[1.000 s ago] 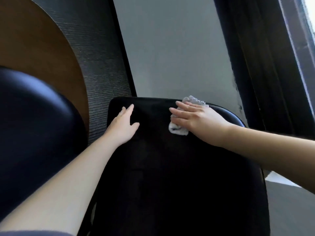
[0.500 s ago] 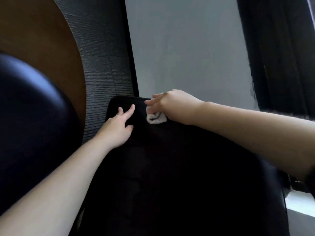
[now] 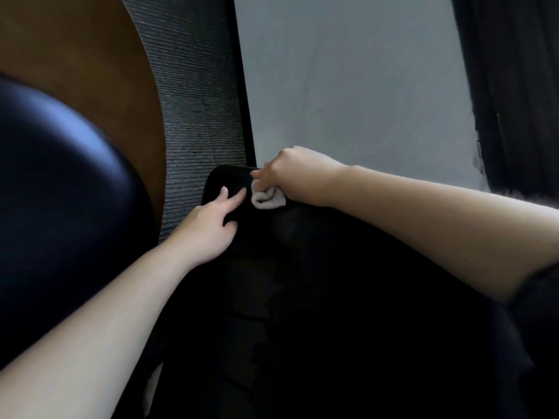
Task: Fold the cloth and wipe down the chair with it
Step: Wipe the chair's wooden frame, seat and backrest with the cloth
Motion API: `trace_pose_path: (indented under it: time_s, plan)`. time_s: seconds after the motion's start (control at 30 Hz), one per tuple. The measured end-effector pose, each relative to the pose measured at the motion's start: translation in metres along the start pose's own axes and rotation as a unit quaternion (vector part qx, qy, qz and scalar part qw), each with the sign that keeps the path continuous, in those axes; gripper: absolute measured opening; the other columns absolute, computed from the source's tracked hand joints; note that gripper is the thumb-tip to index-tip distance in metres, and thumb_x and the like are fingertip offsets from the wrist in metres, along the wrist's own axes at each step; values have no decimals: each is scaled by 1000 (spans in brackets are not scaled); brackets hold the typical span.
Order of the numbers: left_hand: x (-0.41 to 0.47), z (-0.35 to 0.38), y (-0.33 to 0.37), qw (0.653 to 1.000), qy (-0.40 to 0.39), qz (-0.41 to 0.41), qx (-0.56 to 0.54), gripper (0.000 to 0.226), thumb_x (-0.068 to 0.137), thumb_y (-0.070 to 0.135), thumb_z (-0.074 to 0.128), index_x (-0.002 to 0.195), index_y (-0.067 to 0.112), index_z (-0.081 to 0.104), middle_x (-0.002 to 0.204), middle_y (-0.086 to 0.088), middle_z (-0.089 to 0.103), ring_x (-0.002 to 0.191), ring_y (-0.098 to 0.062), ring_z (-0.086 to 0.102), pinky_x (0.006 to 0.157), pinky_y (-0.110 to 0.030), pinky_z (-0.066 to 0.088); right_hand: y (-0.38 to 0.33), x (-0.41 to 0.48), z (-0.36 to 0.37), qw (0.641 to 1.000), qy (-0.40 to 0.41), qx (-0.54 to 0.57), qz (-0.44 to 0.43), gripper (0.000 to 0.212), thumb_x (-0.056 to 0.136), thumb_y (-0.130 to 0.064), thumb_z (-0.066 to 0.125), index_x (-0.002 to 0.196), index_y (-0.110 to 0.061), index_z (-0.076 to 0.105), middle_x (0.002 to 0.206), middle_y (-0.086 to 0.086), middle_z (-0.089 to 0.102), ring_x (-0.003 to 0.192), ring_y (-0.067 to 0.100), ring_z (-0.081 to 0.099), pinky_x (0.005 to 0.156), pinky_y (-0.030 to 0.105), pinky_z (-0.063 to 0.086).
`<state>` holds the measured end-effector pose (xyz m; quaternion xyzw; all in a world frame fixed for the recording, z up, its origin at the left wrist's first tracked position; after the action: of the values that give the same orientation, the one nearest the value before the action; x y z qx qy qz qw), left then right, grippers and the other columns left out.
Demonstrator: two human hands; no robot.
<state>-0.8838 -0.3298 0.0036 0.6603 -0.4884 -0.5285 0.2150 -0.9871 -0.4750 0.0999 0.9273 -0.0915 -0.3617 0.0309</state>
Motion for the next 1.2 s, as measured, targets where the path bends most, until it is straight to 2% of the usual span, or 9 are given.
trace_pose_path:
  time_s: [0.13, 0.27, 0.47, 0.57, 0.63, 0.73, 0.87, 1.03, 1.2]
  plan:
    - [-3, 4, -18, 1000, -19, -11, 7, 68, 98, 17, 47, 153, 46, 19, 164, 1, 13, 147, -33, 24, 120, -36, 21, 15, -60, 5, 987, 57, 147, -15, 24, 87, 0, 54, 95, -19, 66, 112, 3, 68, 110, 25, 64, 93, 44, 50]
    - [-1, 4, -20, 1000, -22, -9, 0, 66, 99, 18, 45, 152, 47, 20, 163, 5, 14, 148, -32, 22, 118, -35, 20, 11, -57, -4, 990, 47, 131, -32, 28, 82, 4, 55, 72, -23, 52, 98, -9, 64, 107, 17, 64, 83, 42, 52]
    - [-8, 11, -45, 999, -43, 4, 6, 71, 96, 14, 45, 153, 47, 16, 164, 1, 12, 147, -28, 25, 116, -30, 25, -10, 42, 12, 998, -15, 44, 34, 18, 90, -18, 52, 102, -22, 65, 117, 1, 67, 105, 24, 63, 85, 37, 50]
    - [-13, 17, -51, 999, -41, 1, -14, 71, 97, 11, 43, 152, 47, 18, 164, 3, 10, 148, -28, 23, 115, -32, 26, -7, 7, 10, 988, 27, 151, 24, 20, 88, -7, 55, 88, -24, 66, 108, -3, 68, 110, 25, 63, 88, 44, 51]
    - [-12, 16, -52, 999, -37, 1, -24, 69, 96, 11, 43, 151, 48, 21, 164, 4, 11, 148, -29, 23, 118, -35, 26, -4, -18, 0, 983, -12, 179, 32, 38, 87, 1, 54, 87, -36, 61, 104, -5, 66, 111, 27, 62, 91, 46, 49]
    - [-11, 15, -53, 999, -38, 6, -17, 69, 96, 11, 42, 151, 47, 21, 164, 4, 12, 148, -30, 24, 118, -34, 25, -5, 2, -2, 992, -2, 123, 10, 30, 86, -2, 53, 85, -31, 60, 107, -6, 67, 105, 29, 64, 86, 47, 51]
    - [-10, 14, -58, 999, -33, 17, -25, 67, 95, 7, 42, 150, 43, 29, 163, 2, 15, 147, -26, 26, 118, -28, 23, -22, 81, 11, 999, -39, -13, 4, 20, 92, -15, 49, 105, -20, 63, 112, 1, 66, 102, 27, 62, 79, 31, 47]
    - [-9, 16, -63, 999, -42, 31, -11, 67, 97, 10, 41, 153, 43, 24, 164, 2, 11, 148, -26, 24, 118, -28, 22, -14, 71, 20, 996, 13, 84, -18, 16, 87, -9, 47, 85, -21, 58, 109, 3, 69, 103, 28, 64, 82, 39, 52]
    - [-11, 20, -64, 998, -45, 26, -22, 67, 97, 13, 41, 152, 46, 20, 164, 6, 7, 148, -27, 23, 119, -34, 26, -7, 50, 17, 994, 45, 97, -19, 32, 84, -9, 42, 100, -15, 69, 121, 3, 66, 111, 26, 63, 84, 40, 53]
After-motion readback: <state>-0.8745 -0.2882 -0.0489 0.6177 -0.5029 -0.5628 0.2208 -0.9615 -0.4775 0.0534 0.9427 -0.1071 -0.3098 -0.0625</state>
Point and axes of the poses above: each hand's wrist, its own x-axis towards the middle knuckle, its own z-axis out of the palm, y = z × x, the point moved 1 cm from there along x, towards the middle knuckle
